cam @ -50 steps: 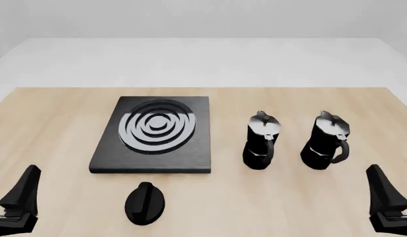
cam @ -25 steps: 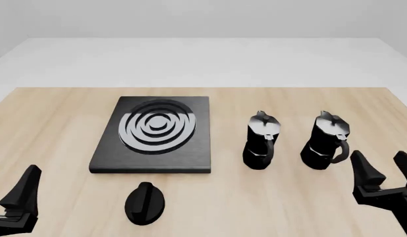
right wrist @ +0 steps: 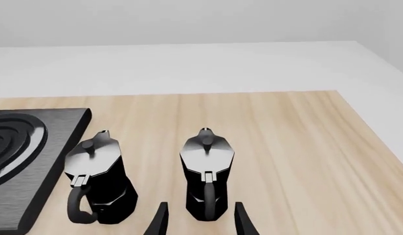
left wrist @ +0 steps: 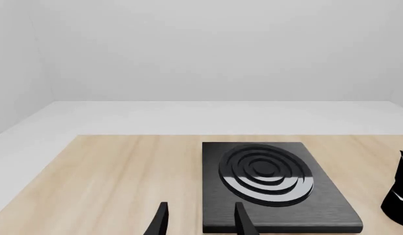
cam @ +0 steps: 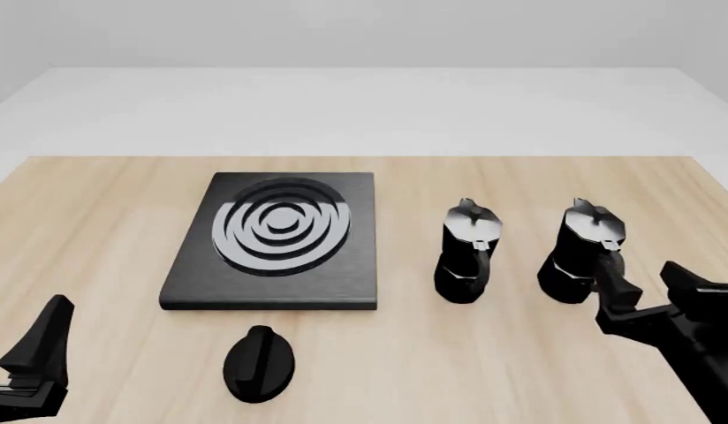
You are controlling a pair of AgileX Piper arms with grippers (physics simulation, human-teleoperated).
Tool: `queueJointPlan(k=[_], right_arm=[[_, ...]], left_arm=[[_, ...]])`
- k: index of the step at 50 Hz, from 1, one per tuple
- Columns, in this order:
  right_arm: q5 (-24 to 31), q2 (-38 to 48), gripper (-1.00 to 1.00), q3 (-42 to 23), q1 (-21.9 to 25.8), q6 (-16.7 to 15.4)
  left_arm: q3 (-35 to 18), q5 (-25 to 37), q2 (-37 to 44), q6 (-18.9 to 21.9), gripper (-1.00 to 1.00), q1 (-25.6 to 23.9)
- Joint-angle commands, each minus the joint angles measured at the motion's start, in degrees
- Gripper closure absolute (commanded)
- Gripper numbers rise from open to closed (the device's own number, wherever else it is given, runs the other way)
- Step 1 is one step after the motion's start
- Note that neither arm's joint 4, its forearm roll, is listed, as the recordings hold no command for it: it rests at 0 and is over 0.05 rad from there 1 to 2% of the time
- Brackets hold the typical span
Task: Put the right moka pot on the stove.
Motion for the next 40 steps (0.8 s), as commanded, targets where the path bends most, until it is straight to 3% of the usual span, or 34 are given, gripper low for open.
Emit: queueJointPlan(k=[1,25,40], right_arm=[[-5.29,8.33,-1.00,-1.30,-0.34,-0.09],[-14.75,22.63,-1.00,-3.90,-0.73,-0.15],[-17.17,27.70,-1.00,-5.57,-1.32,-0.91]], left_arm=[[0.00,0.00,0.00,0.00,-1.00,0.00],[0.00,0.00,0.00,0.00,-1.00,0.00],[0.00,0.00,0.00,0.00,-1.00,0.00]])
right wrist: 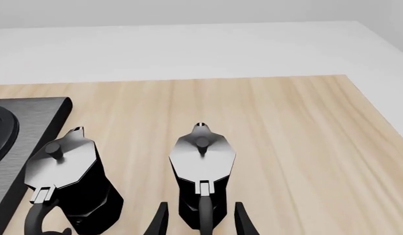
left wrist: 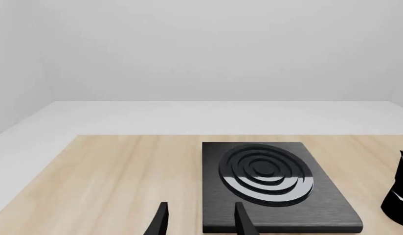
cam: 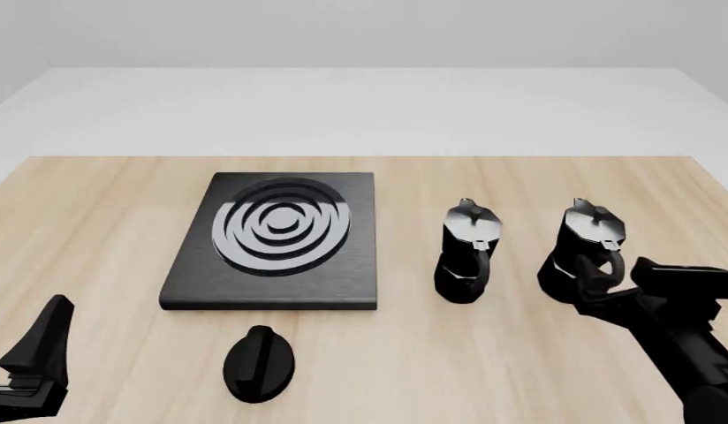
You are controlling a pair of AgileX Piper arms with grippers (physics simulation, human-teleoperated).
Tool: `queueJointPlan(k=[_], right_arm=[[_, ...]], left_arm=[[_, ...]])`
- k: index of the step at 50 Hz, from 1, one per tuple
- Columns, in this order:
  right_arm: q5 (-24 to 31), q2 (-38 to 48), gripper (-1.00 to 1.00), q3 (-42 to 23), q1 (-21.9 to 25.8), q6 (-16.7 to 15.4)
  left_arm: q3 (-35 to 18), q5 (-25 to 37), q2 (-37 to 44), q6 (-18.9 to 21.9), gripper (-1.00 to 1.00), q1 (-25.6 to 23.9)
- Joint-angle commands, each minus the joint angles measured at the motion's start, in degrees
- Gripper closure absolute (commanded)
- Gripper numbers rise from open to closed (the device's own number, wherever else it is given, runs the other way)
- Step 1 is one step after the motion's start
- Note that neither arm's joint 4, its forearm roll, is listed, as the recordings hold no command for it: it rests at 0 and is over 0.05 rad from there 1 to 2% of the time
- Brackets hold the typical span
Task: Put the right moka pot on the stove.
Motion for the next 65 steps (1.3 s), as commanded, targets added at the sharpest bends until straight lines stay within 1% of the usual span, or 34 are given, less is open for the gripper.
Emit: queueJointPlan(k=[1,10,22,23,36,37,38,39,43,46,49,51,56,57,63,64,65], right_arm=[[-2.41,4.68,-1.00,-1.34,-0.54,-0.51],[-4.15,8.74,-1.00,-2.77,-0.51,-0.66],[-4.58,9.93,-1.00,-3.39,-0.76,-1.13],[-4.87,9.67,1.00,-3.14,-0.86,-1.06],[-4.55,7.82,1.00,-2.57,0.14,-1.87],[1.43,-0.95,1.00,-1.70,0.92,-2.96],[3.42,-3.29,1.00,-1.77,1.16,-2.96],[6.69,-7.41,1.00,-1.93,1.55,-3.31],[12.02,-13.41,1.00,-2.55,2.13,-3.64],[13.68,-15.23,1.00,-2.82,2.45,-3.76],[18.84,-21.75,1.00,-3.55,3.62,-3.80],[19.54,-22.32,1.00,-3.74,3.65,-3.91],[24.32,-27.30,1.00,-4.90,4.38,-3.92],[28.53,-31.49,1.00,-6.13,5.05,-3.57],[35.25,-37.38,1.00,-8.69,6.80,-2.89],[35.30,-37.41,1.00,-8.70,6.80,-2.89],[39.42,-40.57,1.00,-11.06,8.68,-2.75]], left_arm=[[0.00,0.00,0.00,0.00,-1.00,0.00],[0.00,0.00,0.00,0.00,-1.00,0.00],[0.00,0.00,0.00,0.00,-1.00,0.00],[0.00,0.00,0.00,0.00,-1.00,0.00],[0.00,0.00,0.00,0.00,-1.00,0.00],[0.00,0.00,0.00,0.00,-1.00,0.00],[0.00,0.00,0.00,0.00,-1.00,0.00],[0.00,0.00,0.00,0.00,-1.00,0.00],[0.00,0.00,0.00,0.00,-1.00,0.00],[0.00,0.00,0.00,0.00,-1.00,0.00],[0.00,0.00,0.00,0.00,-1.00,0.00],[0.00,0.00,0.00,0.00,-1.00,0.00],[0.00,0.00,0.00,0.00,-1.00,0.00],[0.00,0.00,0.00,0.00,-1.00,0.00],[0.00,0.00,0.00,0.00,-1.00,0.00],[0.00,0.00,0.00,0.00,-1.00,0.00],[0.00,0.00,0.00,0.00,-1.00,0.00]])
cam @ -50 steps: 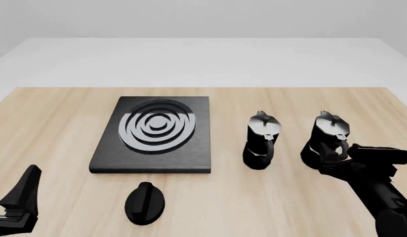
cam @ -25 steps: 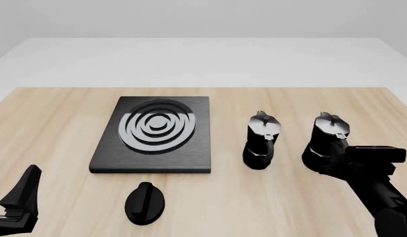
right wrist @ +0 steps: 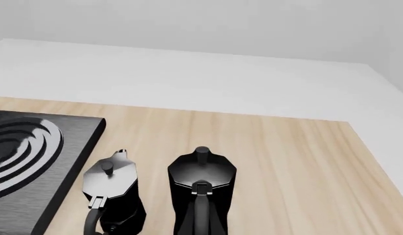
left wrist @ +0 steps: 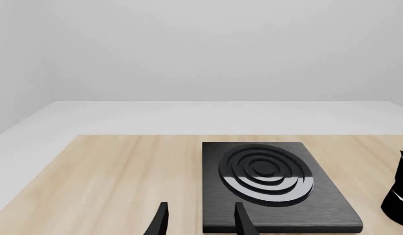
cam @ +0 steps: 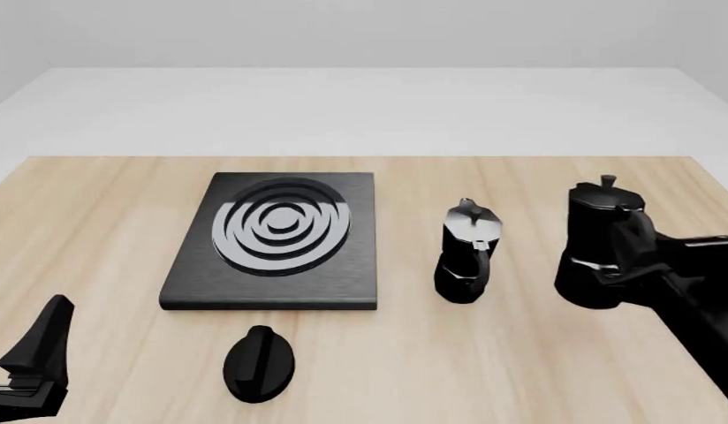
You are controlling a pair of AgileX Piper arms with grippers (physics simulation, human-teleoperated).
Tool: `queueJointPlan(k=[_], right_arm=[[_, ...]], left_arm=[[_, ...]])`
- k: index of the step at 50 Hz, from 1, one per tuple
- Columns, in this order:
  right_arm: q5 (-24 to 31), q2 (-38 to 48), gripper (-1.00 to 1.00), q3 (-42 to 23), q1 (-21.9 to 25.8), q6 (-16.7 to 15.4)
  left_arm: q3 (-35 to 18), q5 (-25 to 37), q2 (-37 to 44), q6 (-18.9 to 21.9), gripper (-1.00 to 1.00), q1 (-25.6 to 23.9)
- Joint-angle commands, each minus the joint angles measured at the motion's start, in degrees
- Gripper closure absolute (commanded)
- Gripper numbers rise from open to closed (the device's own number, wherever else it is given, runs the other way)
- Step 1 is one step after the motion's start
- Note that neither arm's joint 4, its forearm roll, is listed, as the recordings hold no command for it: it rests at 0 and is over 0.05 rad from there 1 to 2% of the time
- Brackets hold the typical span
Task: Put the right moka pot on the stove.
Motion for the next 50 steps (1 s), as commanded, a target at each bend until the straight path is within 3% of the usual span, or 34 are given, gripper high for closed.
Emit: queueJointPlan(k=[1,8,28,40,50], right_arm=[[14.28,-14.56,1.00,-6.41,4.03,0.75],[19.34,-17.91,1.00,-10.34,5.92,0.60],[25.45,-19.91,1.00,-18.93,12.21,0.41],[25.39,-16.96,1.00,-23.61,16.85,0.07],[20.46,-11.01,1.00,-25.07,20.72,-0.29]], left_arm=[[0.00,0.00,0.00,0.00,-1.00,0.00],[0.00,0.00,0.00,0.00,-1.00,0.00],[0.00,0.00,0.00,0.00,-1.00,0.00],[0.00,0.00,0.00,0.00,-1.00,0.00],[0.00,0.00,0.00,0.00,-1.00,0.00]])
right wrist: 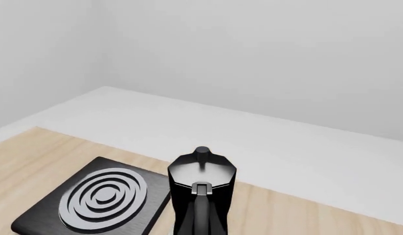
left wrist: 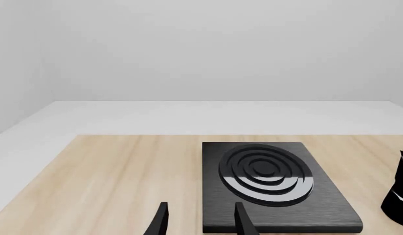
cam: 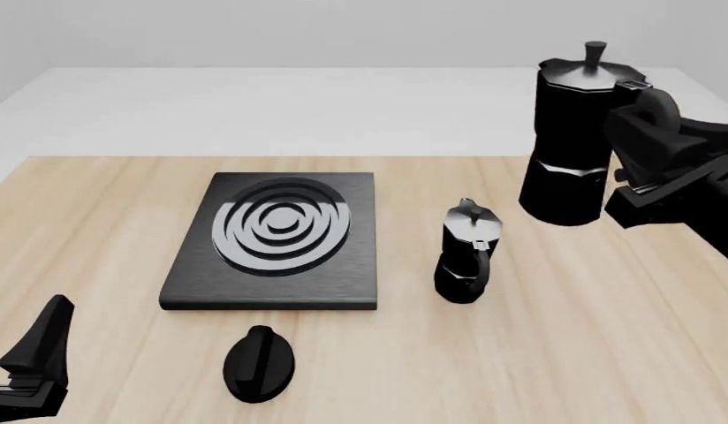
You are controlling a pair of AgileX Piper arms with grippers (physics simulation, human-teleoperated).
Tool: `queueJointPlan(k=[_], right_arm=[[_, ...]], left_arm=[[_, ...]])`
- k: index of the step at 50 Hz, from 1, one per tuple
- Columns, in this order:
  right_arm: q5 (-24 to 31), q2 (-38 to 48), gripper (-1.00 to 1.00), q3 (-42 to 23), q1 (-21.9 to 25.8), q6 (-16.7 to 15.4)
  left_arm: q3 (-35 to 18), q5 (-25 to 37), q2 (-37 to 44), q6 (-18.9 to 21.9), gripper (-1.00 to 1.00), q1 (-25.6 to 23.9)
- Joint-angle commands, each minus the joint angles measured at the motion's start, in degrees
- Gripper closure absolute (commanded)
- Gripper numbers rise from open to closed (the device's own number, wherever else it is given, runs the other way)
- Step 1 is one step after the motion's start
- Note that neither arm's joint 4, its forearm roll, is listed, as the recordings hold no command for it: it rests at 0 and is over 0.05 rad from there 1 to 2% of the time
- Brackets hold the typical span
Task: Put the right moka pot on the stove.
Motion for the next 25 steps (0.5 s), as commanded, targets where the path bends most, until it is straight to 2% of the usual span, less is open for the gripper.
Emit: queueJointPlan(k=[1,10,16,25], right_arm=[[-4.30,4.98,1.00,-4.06,4.23,-0.27],[-8.98,10.80,1.00,-5.41,6.33,-0.75],[-14.49,14.61,1.00,-5.84,8.93,0.34],[-19.94,21.36,1.00,-7.96,10.87,-0.13]], left_arm=[[0.00,0.00,0.00,0.00,-1.00,0.00],[0.00,0.00,0.00,0.00,-1.00,0.00],[0.00,0.00,0.00,0.00,-1.00,0.00],[0.00,0.00,0.00,0.00,-1.00,0.00]])
